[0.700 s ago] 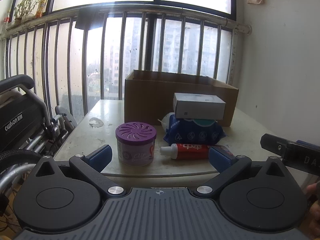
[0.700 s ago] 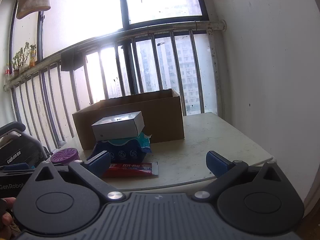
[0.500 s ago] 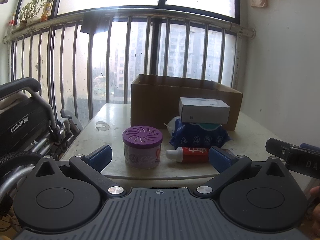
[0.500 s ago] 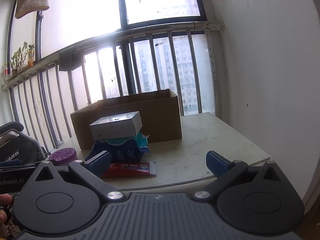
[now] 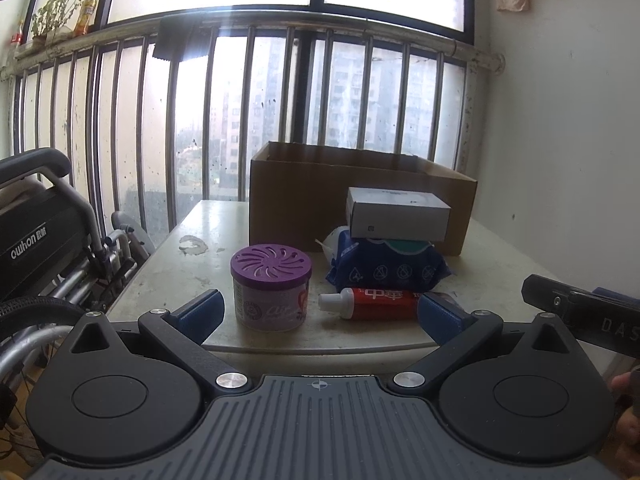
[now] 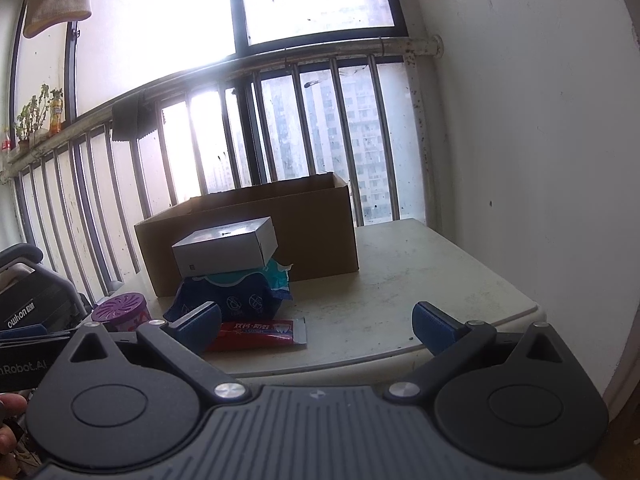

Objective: Organize objects

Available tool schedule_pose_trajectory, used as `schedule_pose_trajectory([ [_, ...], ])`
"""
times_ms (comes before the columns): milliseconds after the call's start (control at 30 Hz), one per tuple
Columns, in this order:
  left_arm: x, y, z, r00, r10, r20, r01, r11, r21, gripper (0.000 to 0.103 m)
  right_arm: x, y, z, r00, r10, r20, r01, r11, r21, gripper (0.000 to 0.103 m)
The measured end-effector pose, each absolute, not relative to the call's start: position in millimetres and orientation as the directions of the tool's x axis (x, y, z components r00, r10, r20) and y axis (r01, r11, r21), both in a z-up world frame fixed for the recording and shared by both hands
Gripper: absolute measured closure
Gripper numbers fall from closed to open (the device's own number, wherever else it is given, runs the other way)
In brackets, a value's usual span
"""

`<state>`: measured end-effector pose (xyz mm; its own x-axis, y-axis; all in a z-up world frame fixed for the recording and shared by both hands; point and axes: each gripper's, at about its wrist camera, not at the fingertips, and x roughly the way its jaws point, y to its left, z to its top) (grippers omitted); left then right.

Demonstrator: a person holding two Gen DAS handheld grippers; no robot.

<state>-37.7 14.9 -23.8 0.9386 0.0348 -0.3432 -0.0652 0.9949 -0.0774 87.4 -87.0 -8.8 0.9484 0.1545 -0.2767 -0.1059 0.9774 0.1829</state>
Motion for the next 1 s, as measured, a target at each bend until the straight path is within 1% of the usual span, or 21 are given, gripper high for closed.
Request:
schedule_pose_trajectory([
  [200,-36,13,-24,0.938,0.065,-0.340,-0.086,0.995,-0.049,0.000,90,-87,-11,0.949,0.145,-0.281,-0.093,0.977,0.191,0.000],
  [400,-33,14,-27,0.934,0.086,-0.346,-0.106,0.994,-0.038,0.000,92,-88,-13,0.956,0.140,-0.259,-0.091,0.978,0.190,0.000],
  [800,-30,18,-31,0.928,0.096,-0.361,-0.117,0.993,-0.036,0.000,99,-80,-18,0.948,0.120,-0.293,-0.073,0.983,0.167,0.000],
  [1000,-29,17,-34,0.926,0.093,-0.365,-0.113,0.993,-0.034,0.000,102,-80,-21,0.948,0.127,-0.291,-0.079,0.982,0.172,0.000],
])
